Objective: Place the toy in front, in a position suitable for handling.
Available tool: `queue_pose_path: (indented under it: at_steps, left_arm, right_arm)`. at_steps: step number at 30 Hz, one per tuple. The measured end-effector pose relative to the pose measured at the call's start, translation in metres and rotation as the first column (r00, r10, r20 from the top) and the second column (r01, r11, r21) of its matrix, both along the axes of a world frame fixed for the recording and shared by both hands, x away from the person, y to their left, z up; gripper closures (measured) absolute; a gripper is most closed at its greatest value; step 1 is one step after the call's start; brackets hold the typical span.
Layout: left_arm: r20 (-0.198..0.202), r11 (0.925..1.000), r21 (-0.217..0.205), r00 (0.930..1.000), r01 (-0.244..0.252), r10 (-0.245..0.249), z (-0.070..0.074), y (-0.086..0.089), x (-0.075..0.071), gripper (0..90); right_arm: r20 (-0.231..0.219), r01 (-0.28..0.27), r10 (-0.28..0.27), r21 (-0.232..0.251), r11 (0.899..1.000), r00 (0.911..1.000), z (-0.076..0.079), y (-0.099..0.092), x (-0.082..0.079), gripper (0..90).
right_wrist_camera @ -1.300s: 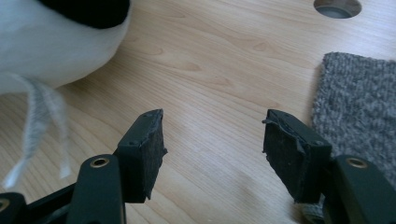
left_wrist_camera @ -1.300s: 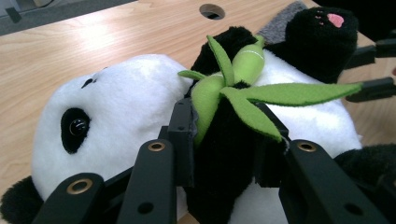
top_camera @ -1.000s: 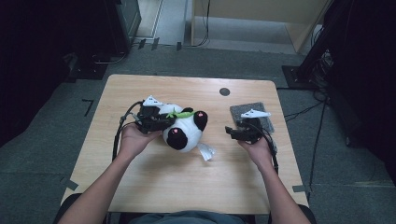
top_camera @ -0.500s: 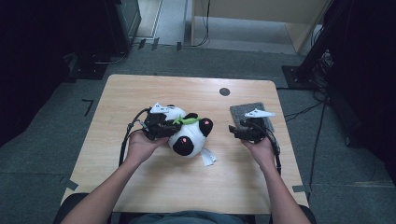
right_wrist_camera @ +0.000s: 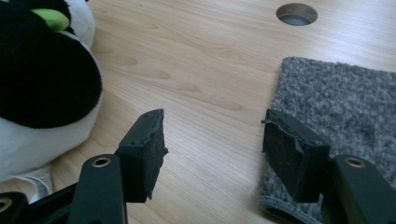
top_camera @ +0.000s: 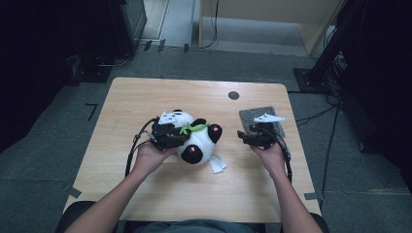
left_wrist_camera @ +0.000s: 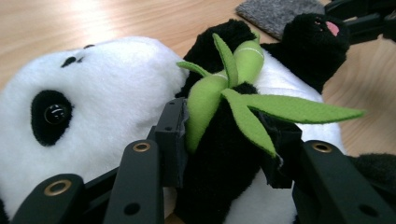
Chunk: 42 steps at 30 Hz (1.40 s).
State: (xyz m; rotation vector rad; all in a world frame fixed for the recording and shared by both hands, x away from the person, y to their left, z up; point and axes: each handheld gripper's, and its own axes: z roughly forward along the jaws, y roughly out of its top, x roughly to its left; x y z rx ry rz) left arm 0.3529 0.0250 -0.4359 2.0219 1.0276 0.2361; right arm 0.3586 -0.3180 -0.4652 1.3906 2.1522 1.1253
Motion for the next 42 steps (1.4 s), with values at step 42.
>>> queue_pose_path:
  at_steps: [42]
  left_arm:
    - [-0.014, 0.9968, -0.013, 0.9968, 0.078, -0.079, 0.022, 0.067, 0.042, 35.1]
  right_arm:
    - [-0.016, -0.106, 0.107, 0.066, 0.992, 0.9941, 0.012, 0.036, -0.026, 37.1]
